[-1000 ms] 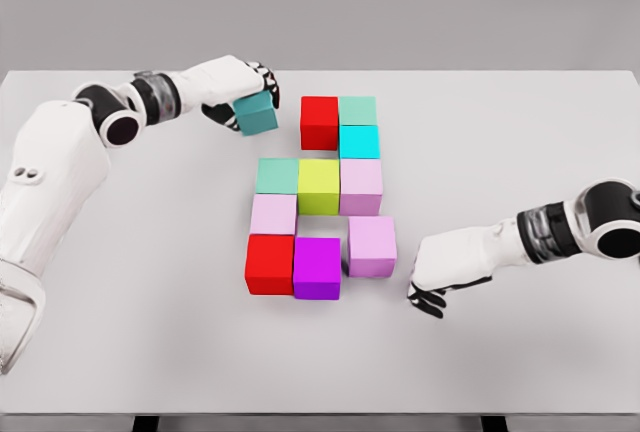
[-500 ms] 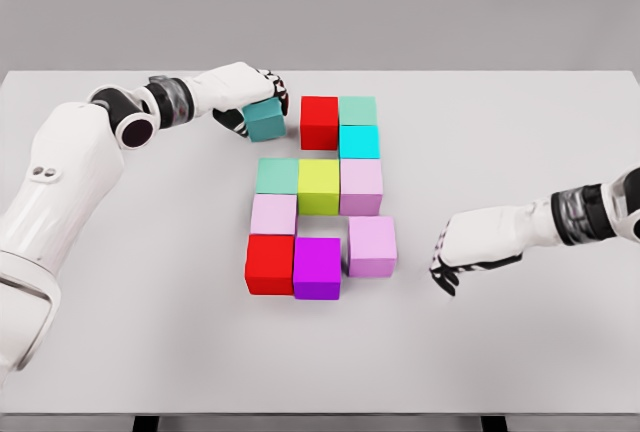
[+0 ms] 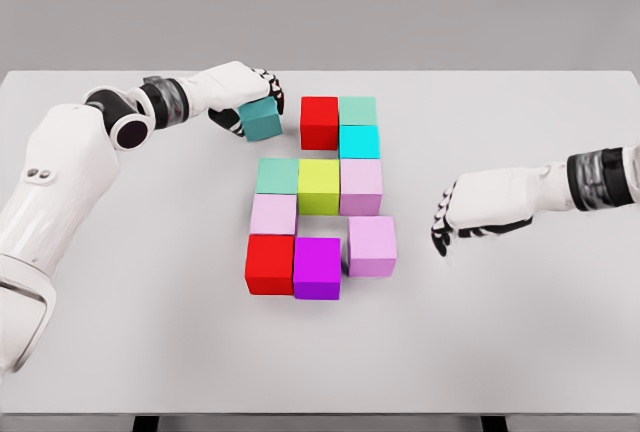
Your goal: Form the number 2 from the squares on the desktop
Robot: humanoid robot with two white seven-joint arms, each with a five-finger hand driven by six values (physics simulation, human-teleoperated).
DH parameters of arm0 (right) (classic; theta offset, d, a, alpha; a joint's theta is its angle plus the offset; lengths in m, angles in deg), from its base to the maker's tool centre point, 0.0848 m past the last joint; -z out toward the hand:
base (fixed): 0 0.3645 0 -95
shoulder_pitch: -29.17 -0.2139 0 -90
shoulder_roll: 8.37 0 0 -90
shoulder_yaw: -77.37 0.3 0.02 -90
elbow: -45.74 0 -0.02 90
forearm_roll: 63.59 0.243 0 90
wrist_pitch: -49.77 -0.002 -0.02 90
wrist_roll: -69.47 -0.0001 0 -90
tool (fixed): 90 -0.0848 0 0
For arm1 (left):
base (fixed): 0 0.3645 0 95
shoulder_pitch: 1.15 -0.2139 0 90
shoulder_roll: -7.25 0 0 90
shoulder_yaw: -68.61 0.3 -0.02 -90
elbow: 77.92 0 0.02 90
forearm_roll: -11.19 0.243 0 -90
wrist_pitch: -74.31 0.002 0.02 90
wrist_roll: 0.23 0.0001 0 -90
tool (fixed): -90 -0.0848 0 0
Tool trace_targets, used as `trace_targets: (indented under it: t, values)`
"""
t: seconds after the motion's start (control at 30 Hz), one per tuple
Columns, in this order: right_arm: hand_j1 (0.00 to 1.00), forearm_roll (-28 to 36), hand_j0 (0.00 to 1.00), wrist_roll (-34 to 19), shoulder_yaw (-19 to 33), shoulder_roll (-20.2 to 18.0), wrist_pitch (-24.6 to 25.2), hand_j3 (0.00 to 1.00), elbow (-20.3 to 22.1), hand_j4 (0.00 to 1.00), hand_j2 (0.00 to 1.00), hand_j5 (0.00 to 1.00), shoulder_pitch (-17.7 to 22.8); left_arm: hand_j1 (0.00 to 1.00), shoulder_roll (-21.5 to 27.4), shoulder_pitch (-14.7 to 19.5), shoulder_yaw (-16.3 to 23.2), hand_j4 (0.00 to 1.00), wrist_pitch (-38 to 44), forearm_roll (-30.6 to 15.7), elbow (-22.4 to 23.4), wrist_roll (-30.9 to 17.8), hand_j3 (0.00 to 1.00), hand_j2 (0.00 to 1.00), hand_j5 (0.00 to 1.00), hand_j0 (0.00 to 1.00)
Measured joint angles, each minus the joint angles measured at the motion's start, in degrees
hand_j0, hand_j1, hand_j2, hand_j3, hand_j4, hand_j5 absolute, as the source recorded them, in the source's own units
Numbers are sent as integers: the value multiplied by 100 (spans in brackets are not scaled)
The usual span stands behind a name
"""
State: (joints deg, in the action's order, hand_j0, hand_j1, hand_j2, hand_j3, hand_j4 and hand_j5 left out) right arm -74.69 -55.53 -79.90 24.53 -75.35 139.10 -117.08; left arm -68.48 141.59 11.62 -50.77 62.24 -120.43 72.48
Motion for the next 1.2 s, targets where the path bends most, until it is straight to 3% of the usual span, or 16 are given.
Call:
trace_targets:
  t: [0.07, 0.17, 0.8, 1.2]
  values:
    - [93, 2, 93, 0, 2, 8, 0, 93, 3, 93, 93, 93, -97, 53, -2, -9, 0, 53, 0, -1, 0, 2, 53, 53, 53, 53]
    - [100, 1, 100, 0, 1, 55, -1, 100, 4, 100, 100, 100, -132, 52, -3, -9, 1, 52, 0, -3, 0, 4, 52, 52, 52, 52]
    - [100, 24, 100, -1, -2, 267, -2, 100, -3, 100, 100, 100, -273, 51, 20, -44, -5, 51, 0, -118, -131, 79, 51, 51, 51, 51]
    - [100, 433, 100, -1, -23, 291, -3, 100, -83, 100, 100, 100, -176, 51, 44, -44, 14, 51, 1, -263, -161, 81, 51, 51, 51, 51]
